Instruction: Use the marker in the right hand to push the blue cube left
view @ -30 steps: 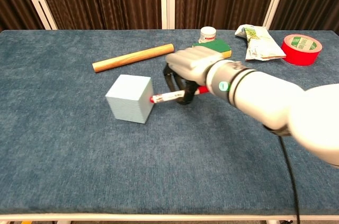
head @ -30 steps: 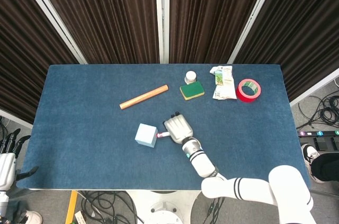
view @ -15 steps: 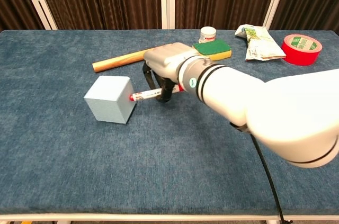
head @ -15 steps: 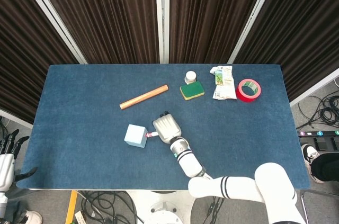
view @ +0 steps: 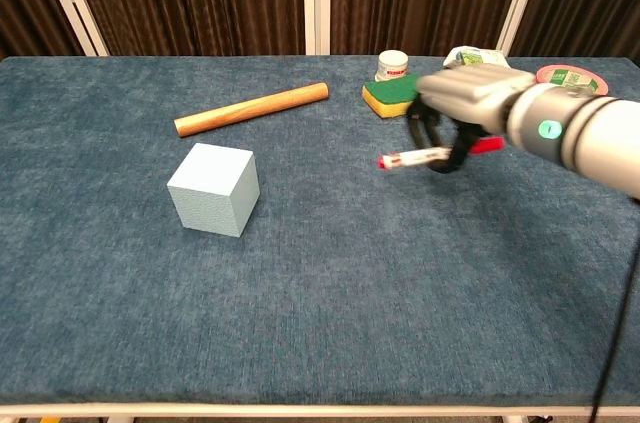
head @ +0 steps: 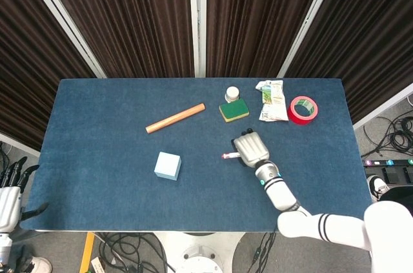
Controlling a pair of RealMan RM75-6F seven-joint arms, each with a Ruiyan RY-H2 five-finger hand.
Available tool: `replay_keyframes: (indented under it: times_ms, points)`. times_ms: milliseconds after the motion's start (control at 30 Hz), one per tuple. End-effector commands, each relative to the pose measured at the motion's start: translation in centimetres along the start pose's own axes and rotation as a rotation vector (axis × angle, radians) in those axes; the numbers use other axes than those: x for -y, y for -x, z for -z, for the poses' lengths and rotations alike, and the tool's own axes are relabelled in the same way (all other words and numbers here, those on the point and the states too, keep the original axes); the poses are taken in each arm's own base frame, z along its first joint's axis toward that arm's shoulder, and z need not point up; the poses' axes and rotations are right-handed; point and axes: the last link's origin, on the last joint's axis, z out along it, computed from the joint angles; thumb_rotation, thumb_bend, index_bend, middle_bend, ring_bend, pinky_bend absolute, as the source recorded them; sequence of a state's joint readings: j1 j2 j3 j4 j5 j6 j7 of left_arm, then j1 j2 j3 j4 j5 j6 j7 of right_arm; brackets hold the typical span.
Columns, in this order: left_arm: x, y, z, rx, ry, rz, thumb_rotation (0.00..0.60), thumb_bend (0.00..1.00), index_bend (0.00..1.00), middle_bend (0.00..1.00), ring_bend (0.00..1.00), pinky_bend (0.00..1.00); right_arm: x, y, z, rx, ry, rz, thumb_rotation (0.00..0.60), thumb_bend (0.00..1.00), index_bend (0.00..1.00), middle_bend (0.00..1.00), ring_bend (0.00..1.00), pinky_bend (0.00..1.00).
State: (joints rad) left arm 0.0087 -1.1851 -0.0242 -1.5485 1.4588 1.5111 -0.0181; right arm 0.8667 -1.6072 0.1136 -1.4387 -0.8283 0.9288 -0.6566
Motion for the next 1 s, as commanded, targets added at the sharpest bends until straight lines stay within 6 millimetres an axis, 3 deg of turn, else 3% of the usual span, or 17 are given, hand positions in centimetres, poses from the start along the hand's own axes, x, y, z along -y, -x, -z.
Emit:
replay_keyframes:
  times_ms: [33,267,367,433,667,800,1000]
  points:
    - [-0.2,0.0,-0.2,0.001,0.007,0.0,0.6,0.05,0.23,0.14,0.06,0.12,-3.5,2.2,1.4,0.047,0.031,0.013,0.6,0.33,0.59,0.53,0.27,0.21]
    - [-0.6,-0.1,-0.3,0.0,0.017,-0.007,0.6,0.05,0.24,0.14,0.06,0.12,-5.7,3.7,1.8,0.055,0.062,-0.004,0.6,0.33,0.5,0.46,0.22,0.18]
    - [-0.5,-0.2,-0.3,-0.002,0.011,-0.01,0.6,0.05,0.24,0.14,0.06,0.12,-6.3,3.9,2.1,0.067,0.067,-0.001,0.574,0.28,0.32,0.32,0.13,0.12]
    - [-0.6,-0.2,-0.3,-0.001,0.013,-0.009,0.6,0.05,0.24,0.14,0.06,0.12,-6.5,3.9,2.4,0.066,0.068,0.002,0.516,0.22,0.21,0.25,0.08,0.1]
    - [-0.7,-0.2,-0.5,-0.002,0.019,-0.004,0.6,0.05,0.24,0.14,0.06,0.12,-7.4,2.6,3.6,0.017,0.1,-0.045,0.458,0.18,0.15,0.2,0.05,0.09]
    - [-0.6,-0.2,-0.7,-0.001,0.019,0.004,0.6,0.05,0.24,0.14,0.06,0.12,-10.1,0.3,6.5,-0.11,0.173,-0.123,0.463,0.18,0.15,0.2,0.06,0.1]
    - [-0.8,0.0,-1.3,0.005,0.024,0.004,0.6,0.05,0.24,0.14,0.06,0.12,-14.8,-1.1,14.0,-0.231,0.257,-0.205,0.467,0.18,0.08,0.11,0.0,0.01]
